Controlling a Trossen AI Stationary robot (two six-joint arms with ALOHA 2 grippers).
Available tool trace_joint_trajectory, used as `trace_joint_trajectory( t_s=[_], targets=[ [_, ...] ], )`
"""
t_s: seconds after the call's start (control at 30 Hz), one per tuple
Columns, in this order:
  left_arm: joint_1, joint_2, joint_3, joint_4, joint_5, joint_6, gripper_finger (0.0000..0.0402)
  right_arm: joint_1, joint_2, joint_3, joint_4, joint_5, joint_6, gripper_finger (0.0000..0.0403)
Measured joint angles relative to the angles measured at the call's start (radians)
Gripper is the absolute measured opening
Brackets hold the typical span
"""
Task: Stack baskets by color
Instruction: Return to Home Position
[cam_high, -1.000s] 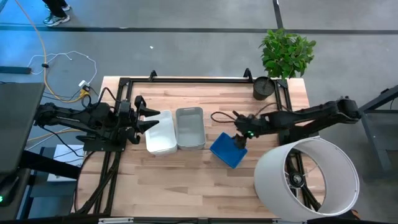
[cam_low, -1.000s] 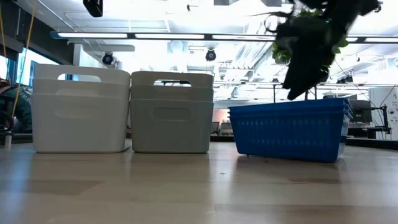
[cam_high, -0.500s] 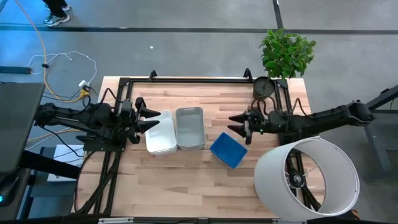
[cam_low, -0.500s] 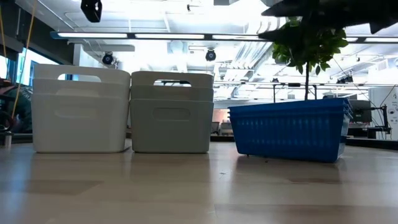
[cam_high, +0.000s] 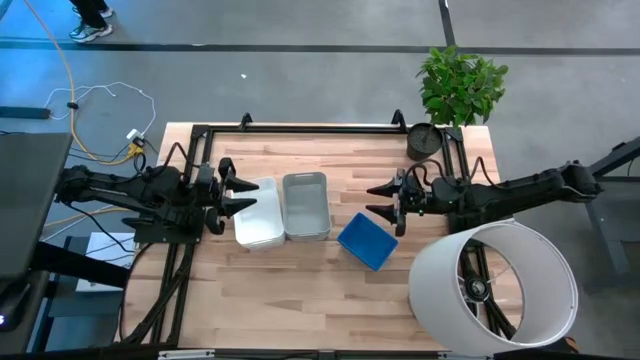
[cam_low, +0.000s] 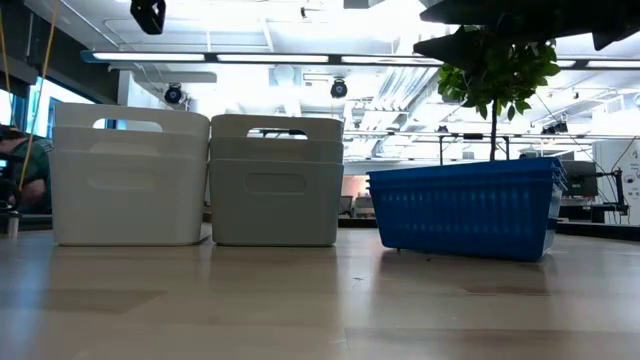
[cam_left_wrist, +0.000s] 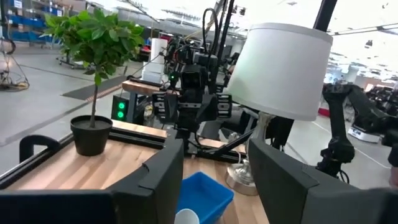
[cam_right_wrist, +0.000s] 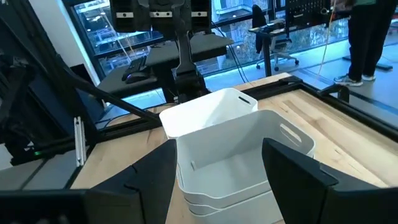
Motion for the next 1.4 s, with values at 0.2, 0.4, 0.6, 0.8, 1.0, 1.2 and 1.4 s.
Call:
trace_joint_trajectory(
  t_s=[0.2,0.4,0.6,0.8,1.0,1.2,1.4],
  targets=[
    [0.000,0.000,0.000,0.001,0.022,-0.012,0.0154,0.000,0.000,0.000,0.000,-0.003,-0.012,0.0222],
    [0.000,0.000,0.000,0.009,0.016,-0.008,0.0131,0.000,0.000,0.000,-0.002,-0.004,-0.012,0.0222],
    [0.000,-0.025,0.000,-0.024,0.021,0.010,0.0021,0.000,0.000,0.000,-0.002,-0.005,-0.012,0.0222],
    [0.000,-0.153,-0.070,-0.040,0.000,0.037,0.0002,0.000,0.000,0.000,-0.002,-0.003,0.033,0.0222],
    [0.000,-0.309,-0.194,0.014,-0.020,0.037,0.0000,0.000,0.000,0.000,-0.002,0.020,0.076,0.0222],
    [0.000,-0.418,-0.316,0.096,-0.013,0.029,0.0000,0.000,0.000,0.000,0.002,0.020,0.078,0.0222],
    [0.000,-0.511,-0.412,0.121,-0.009,0.029,0.0000,0.000,0.000,0.000,0.005,0.024,0.116,0.0222]
  ],
)
